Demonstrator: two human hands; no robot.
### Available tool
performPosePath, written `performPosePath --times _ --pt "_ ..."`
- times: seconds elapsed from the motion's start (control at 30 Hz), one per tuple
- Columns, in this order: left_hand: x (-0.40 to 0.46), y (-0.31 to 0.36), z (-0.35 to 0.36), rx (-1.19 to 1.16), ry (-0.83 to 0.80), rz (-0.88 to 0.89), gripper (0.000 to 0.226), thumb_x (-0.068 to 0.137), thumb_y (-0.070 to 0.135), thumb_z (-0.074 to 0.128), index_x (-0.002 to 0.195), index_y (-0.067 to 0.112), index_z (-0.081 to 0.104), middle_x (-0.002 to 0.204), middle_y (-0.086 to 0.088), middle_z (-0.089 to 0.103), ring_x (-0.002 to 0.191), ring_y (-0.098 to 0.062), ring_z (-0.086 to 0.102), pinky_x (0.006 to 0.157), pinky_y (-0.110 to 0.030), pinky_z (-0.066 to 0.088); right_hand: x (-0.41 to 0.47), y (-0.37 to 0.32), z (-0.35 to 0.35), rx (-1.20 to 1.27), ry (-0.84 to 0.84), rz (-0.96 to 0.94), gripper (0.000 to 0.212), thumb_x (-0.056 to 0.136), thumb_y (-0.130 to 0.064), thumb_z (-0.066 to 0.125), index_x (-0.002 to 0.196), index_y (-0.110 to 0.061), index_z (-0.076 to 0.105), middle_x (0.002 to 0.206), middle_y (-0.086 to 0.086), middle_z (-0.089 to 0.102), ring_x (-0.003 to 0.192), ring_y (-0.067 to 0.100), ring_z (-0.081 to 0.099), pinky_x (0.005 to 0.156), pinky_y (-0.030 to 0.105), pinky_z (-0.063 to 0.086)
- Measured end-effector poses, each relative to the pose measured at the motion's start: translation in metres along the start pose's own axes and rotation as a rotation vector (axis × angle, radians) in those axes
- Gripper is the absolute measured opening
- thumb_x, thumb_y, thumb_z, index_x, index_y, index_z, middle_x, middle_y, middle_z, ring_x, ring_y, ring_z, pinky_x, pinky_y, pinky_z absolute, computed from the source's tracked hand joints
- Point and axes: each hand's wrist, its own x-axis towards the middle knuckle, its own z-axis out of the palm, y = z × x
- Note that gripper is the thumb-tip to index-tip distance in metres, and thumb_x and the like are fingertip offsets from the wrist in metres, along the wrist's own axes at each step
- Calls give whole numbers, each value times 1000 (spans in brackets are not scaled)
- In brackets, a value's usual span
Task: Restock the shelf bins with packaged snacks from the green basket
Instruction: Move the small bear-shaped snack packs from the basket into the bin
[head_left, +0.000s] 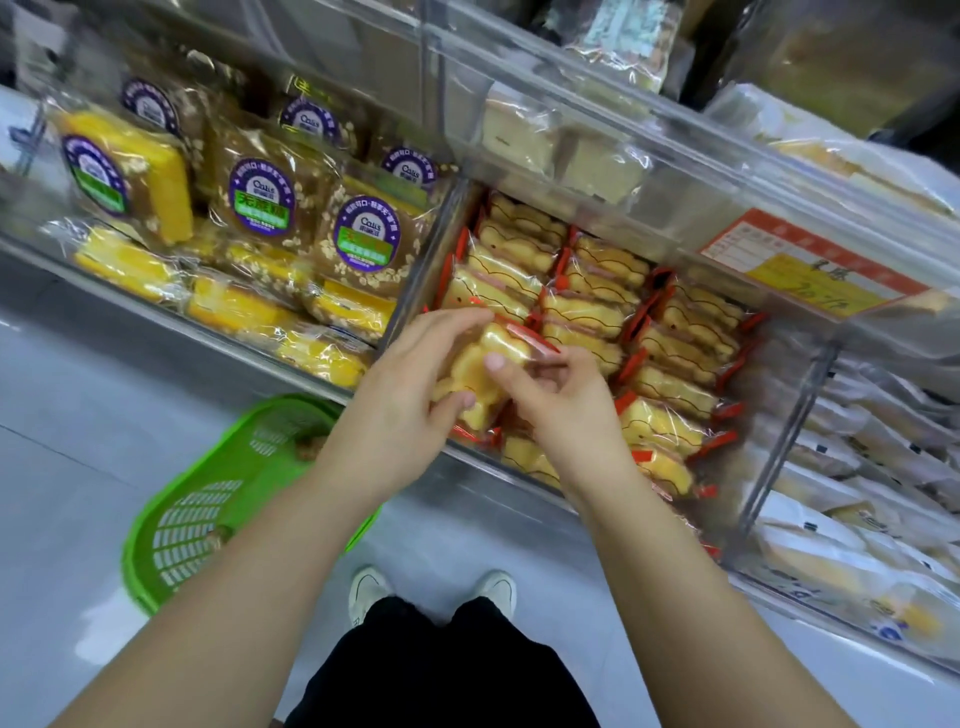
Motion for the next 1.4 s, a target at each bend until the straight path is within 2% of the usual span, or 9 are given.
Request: performPosePath --times 0.13,0.27,0.43,0.53,0.73,1.0,1.13,1.3,1.4 --pt "23 5 -13 55 -201 184 65 78 0 66 131 31 45 131 14 45 123 -5 44 102 -32 42 7 -10 -35 15 -85 -127 60 61 -45 77 113 -33 50 101 1 68 93 14 67 76 27 57" --pt "46 11 -13 198 -141 295 61 75 3 71 129 22 50 123 12 46 120 -8 41 104 -24 32 20 -18 -58 -136 -162 -211 20 73 -36 74 92 -33 68 89 -11 73 82 5 67 69 15 53" --pt "52 12 12 1 71 -20 85 83 10 64 148 14 9 153 -4 9 141 -14 16 112 -18 12 51 -13 -47 45 68 -111 3 83 -22 66 84 -25 65 80 -13 70 73 -1 64 64 15 47" --pt "63 7 23 -115 -29 -100 86 88 15 59 149 22 -2 157 -1 5 142 -13 17 116 -32 18 71 -16 -36 47 180 -93 27 83 -28 67 106 -15 65 107 2 69 98 16 65 81 31 53" --pt "82 -6 32 -25 -44 -77 84 90 12 57 149 21 -1 158 7 -6 142 -6 2 102 -8 3 100 -20 -12 163 296 -77 51 83 -29 66 129 -10 52 125 11 60 113 27 58 85 44 54" --pt "105 -13 29 -148 -12 -206 78 89 3 54 149 23 10 158 5 1 143 -9 6 105 -13 9 108 -22 0 -135 488 -258 32 82 -21 68 110 -6 61 103 7 67 99 22 63 91 36 50" --pt "87 -13 32 -139 65 -131 79 89 4 54 149 28 8 158 10 3 138 1 4 99 -3 2 112 -14 -4 -122 522 -266 16 84 -23 66 93 -11 59 66 -5 54 64 11 52 71 34 48" --pt "91 -11 37 -119 22 -125 78 90 5 52 149 24 7 158 3 6 144 -12 11 106 -18 11 107 -12 -6 -133 469 -335 5 84 -19 65 88 -20 62 69 -14 57 61 -3 53 58 6 44" --pt "105 -12 34 -149 -6 -109 73 91 4 50 149 22 10 158 -1 10 143 -15 13 103 -14 12 107 -12 -3 -58 491 -332 12 84 -14 64 81 -23 55 69 -11 57 65 6 58 71 25 53"
